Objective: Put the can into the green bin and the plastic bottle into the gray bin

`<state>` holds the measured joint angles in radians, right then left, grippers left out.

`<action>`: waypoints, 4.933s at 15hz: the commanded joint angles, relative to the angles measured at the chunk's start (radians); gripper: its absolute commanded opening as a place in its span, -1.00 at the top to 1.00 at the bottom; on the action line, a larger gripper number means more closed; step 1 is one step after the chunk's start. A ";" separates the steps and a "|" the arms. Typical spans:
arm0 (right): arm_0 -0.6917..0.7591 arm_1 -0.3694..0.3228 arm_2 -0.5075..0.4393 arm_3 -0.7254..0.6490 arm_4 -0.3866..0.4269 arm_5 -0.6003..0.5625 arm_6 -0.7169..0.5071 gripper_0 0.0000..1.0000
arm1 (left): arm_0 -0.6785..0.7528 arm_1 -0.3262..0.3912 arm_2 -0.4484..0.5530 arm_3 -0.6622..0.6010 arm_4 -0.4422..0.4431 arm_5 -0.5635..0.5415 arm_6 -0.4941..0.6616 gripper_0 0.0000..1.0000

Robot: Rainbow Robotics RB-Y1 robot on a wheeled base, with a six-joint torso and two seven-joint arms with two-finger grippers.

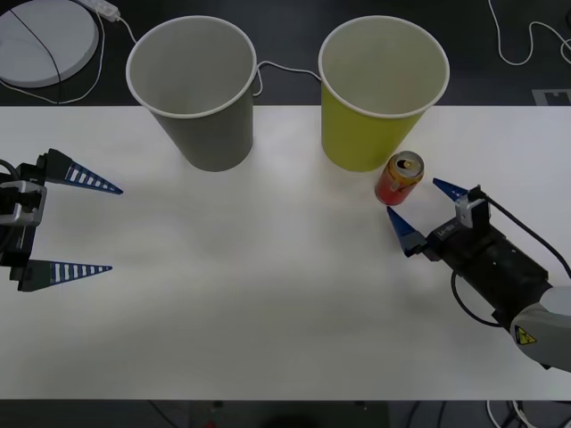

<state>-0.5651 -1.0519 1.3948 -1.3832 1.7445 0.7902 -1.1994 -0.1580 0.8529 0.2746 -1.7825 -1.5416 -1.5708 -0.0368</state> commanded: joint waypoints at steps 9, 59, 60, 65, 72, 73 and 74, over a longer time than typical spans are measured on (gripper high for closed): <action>-0.075 0.153 0.001 0.173 -0.019 -0.020 0.017 -1.00 | 0.000 0.000 0.000 0.000 0.000 0.000 0.000 -1.00; 0.631 -0.169 -1.577 -0.872 0.096 -1.737 0.023 1.00 | 0.000 0.000 0.000 0.000 0.000 0.000 0.000 -1.00; 0.626 -0.169 -1.611 -0.890 0.087 -1.789 -0.003 1.00 | 0.000 0.000 0.000 0.000 0.000 0.000 0.000 -1.00; 0.453 -0.163 -1.711 -0.870 -0.043 -2.114 -0.063 1.00 | 0.000 0.000 0.000 0.000 0.000 0.000 0.000 -1.00; 0.080 -0.165 -1.596 -0.675 -0.056 -2.361 -0.063 1.00 | 0.000 0.000 0.000 0.000 0.000 0.000 0.000 -1.00; 0.031 -0.165 -1.556 -0.646 -0.046 -2.361 -0.063 1.00 | 0.000 0.000 0.000 0.000 0.000 0.000 0.000 -1.00; -0.039 -0.165 -1.494 -0.606 -0.031 -2.361 -0.065 1.00 | 0.000 0.000 0.000 0.000 0.000 0.000 0.000 -1.00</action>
<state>-0.5574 -1.2161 -0.1403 -2.0168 1.7025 -1.5712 -1.2628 -0.1580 0.8529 0.2746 -1.7825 -1.5416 -1.5708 -0.0368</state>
